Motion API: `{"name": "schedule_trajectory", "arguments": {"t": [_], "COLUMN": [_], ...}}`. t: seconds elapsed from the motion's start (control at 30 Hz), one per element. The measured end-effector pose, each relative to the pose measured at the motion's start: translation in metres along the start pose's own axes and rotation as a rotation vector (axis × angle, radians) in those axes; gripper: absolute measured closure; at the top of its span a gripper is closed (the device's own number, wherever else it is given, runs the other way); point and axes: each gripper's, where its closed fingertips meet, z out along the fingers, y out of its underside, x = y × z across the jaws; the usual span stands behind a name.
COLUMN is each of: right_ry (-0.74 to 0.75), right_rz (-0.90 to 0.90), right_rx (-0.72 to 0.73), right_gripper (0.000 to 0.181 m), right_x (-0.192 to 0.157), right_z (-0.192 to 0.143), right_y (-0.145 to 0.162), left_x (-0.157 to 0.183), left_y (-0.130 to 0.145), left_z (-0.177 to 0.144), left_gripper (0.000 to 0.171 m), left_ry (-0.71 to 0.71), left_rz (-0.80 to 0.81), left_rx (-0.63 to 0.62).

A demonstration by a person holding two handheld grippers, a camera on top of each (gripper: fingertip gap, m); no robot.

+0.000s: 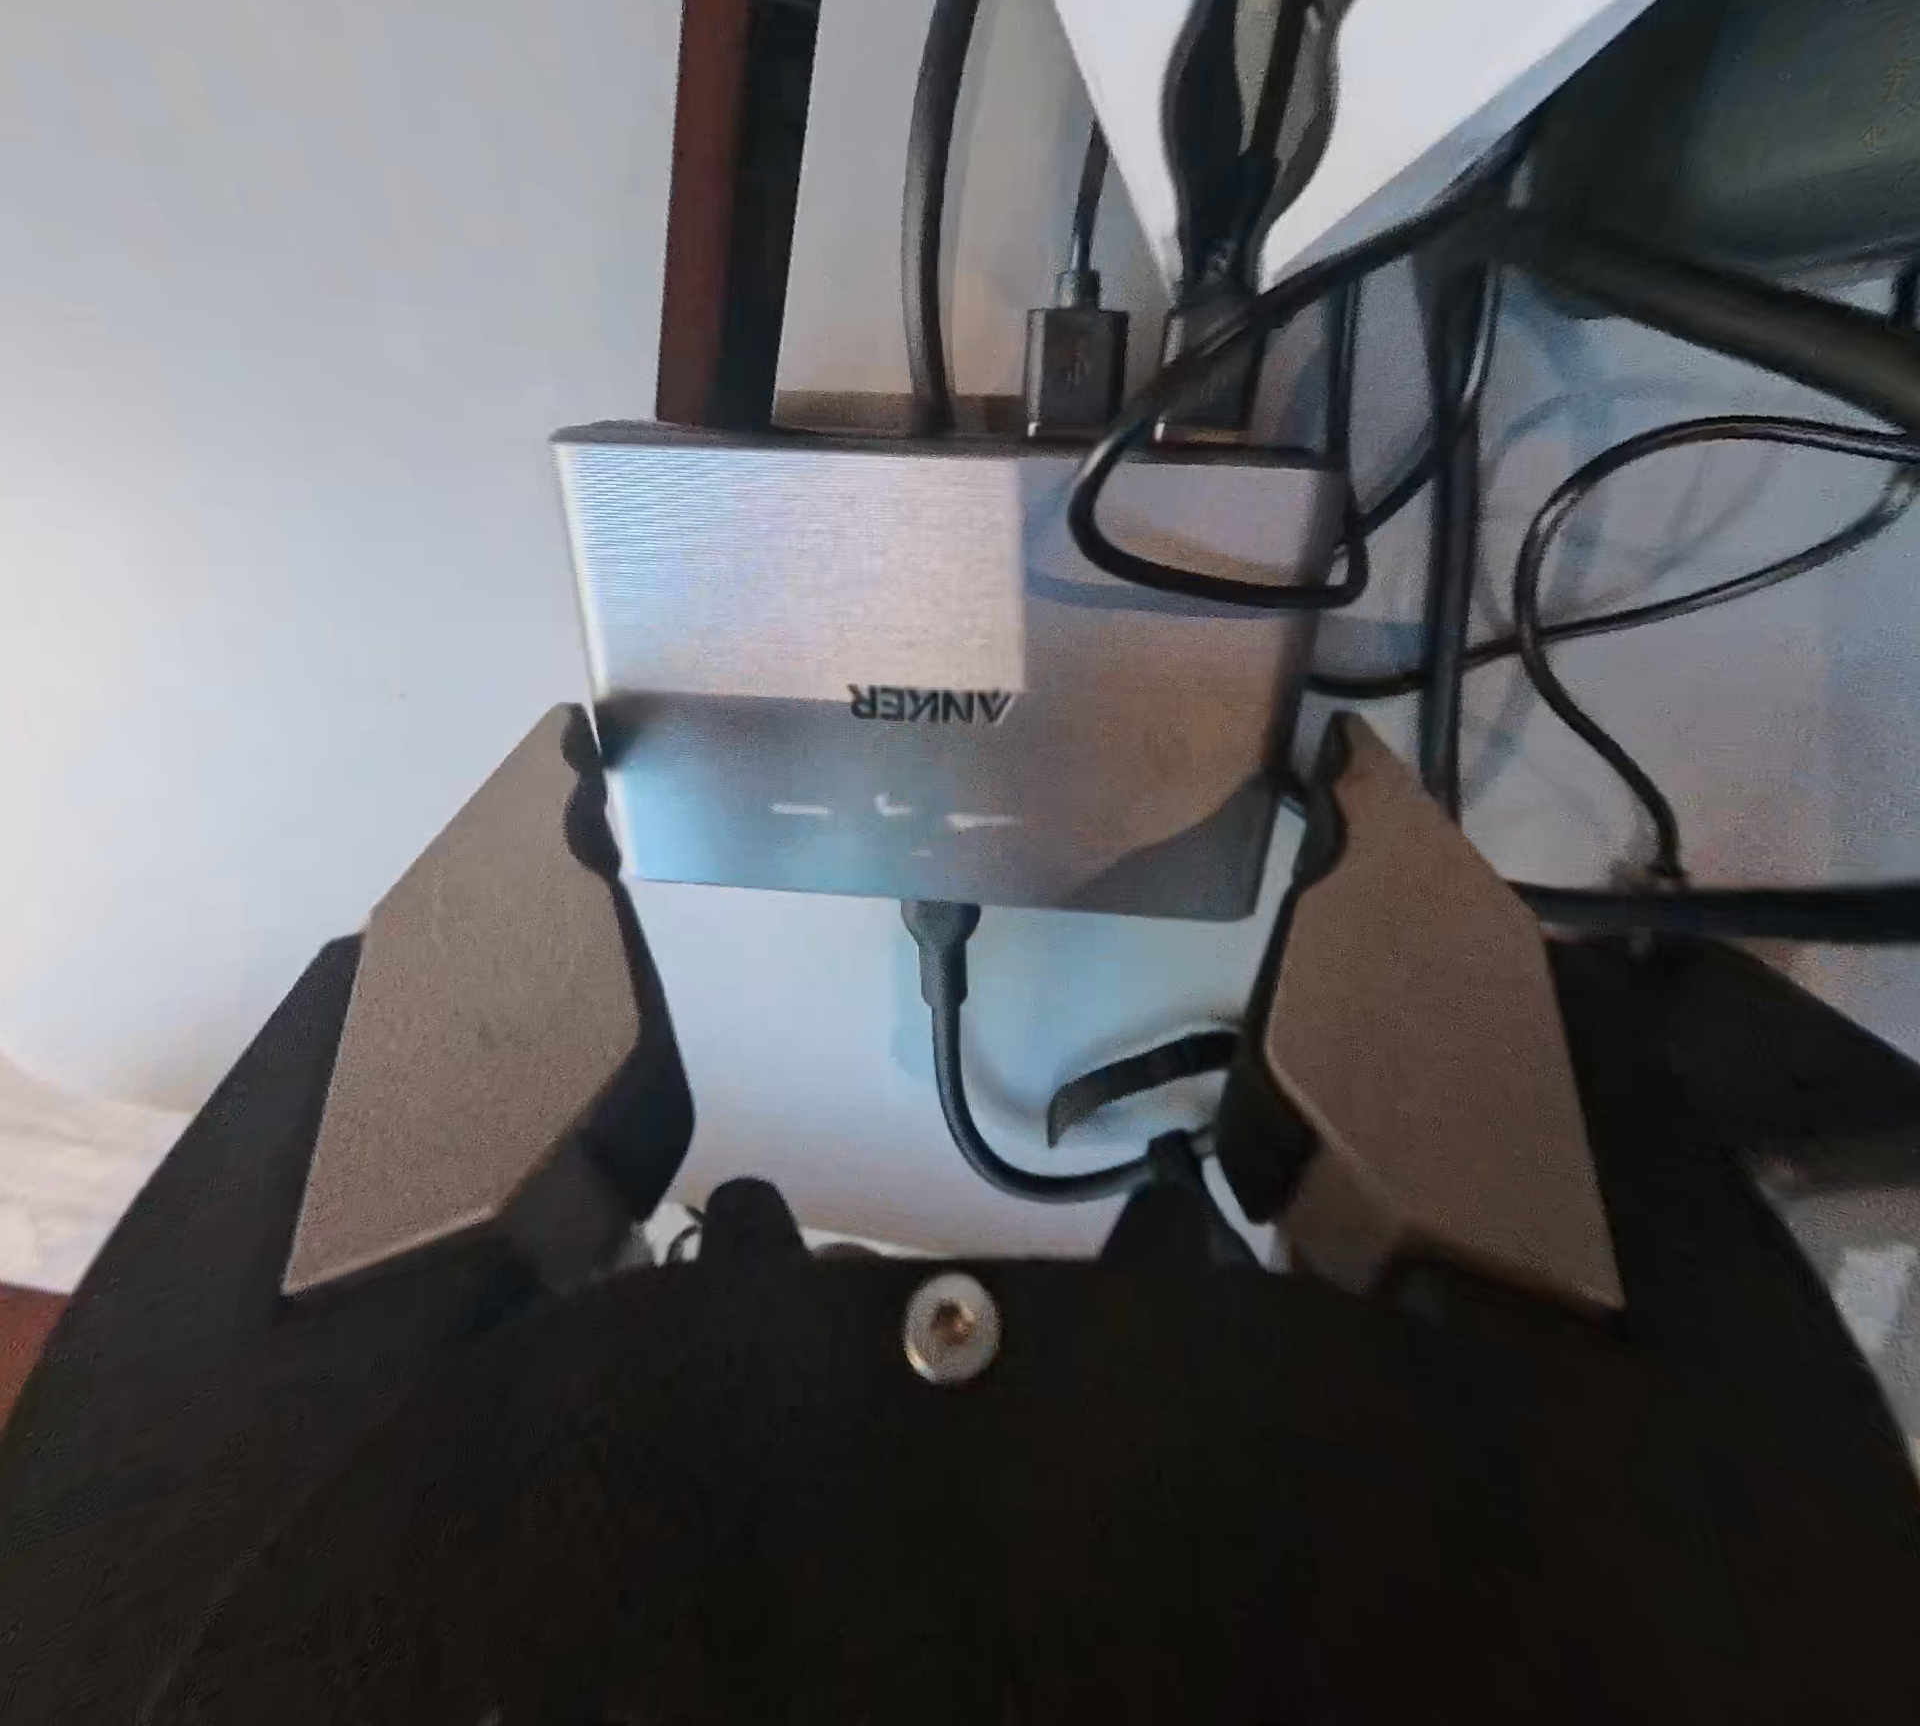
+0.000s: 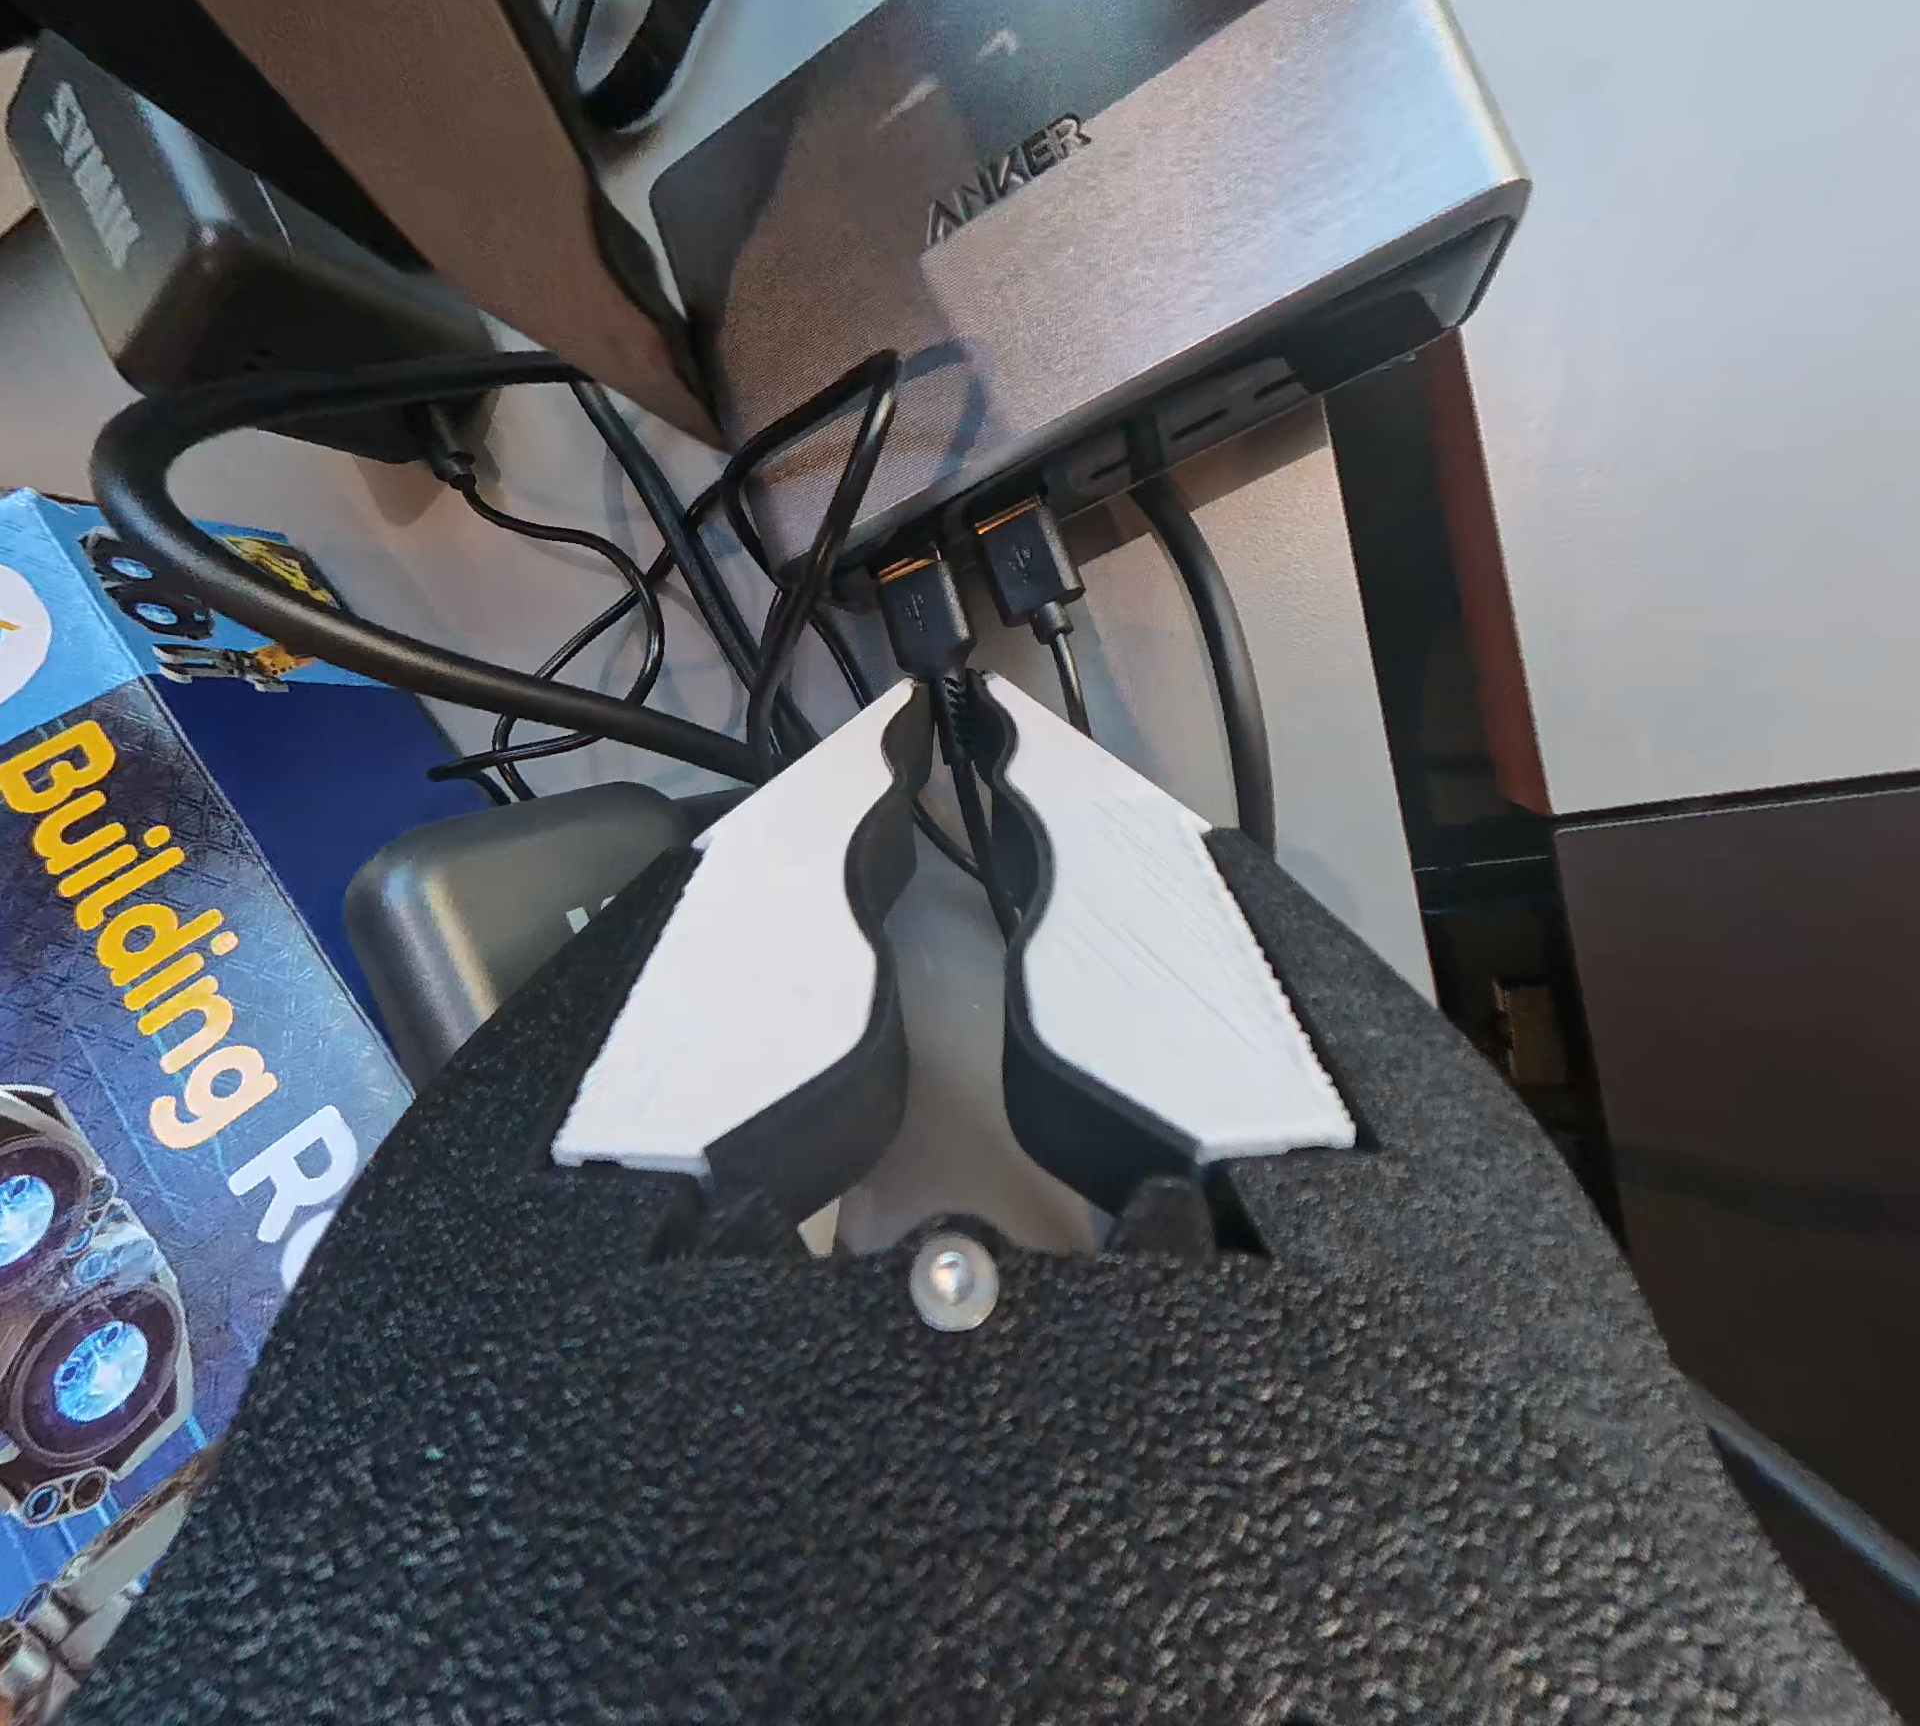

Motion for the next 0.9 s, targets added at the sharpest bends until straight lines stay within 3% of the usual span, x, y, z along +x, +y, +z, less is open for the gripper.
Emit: {"name": "schedule_trajectory", "arguments": {"t": [0.13, 0.33, 0.57, 0.77, 0.9], "right_ry": [-0.029, 0.007, 0.058, -0.011, -0.075], "right_rz": [0.047, 0.065, 0.285, 0.424, 0.654], "right_rx": [0.046, 0.034, 0.092, 0.14, 0.219], "right_gripper": [0.176, 0.177, 0.177, 0.177, 0.176], "right_x": [0.0, 0.002, 0.007, 0.01, 0.014], "right_z": [0.001, -0.001, -0.006, -0.004, -0.006], "right_y": [-0.001, 0.001, 0.001, 0.001, -0.002], "left_x": [0.0, -0.001, -0.004, -0.005, -0.009], "left_y": [-0.004, -0.006, -0.014, -0.018, -0.02], "left_z": [0.02, 0.02, 0.021, 0.02, 0.02], "left_gripper": [0.023, 0.023, 0.023, 0.024, 0.024], "left_ry": [-0.003, 0.001, -0.024, -0.038, -0.05], "left_rz": [-0.078, -0.062, -0.128, -0.162, -0.202], "left_rx": [-0.052, -0.028, 0.08, 0.128, 0.141]}}
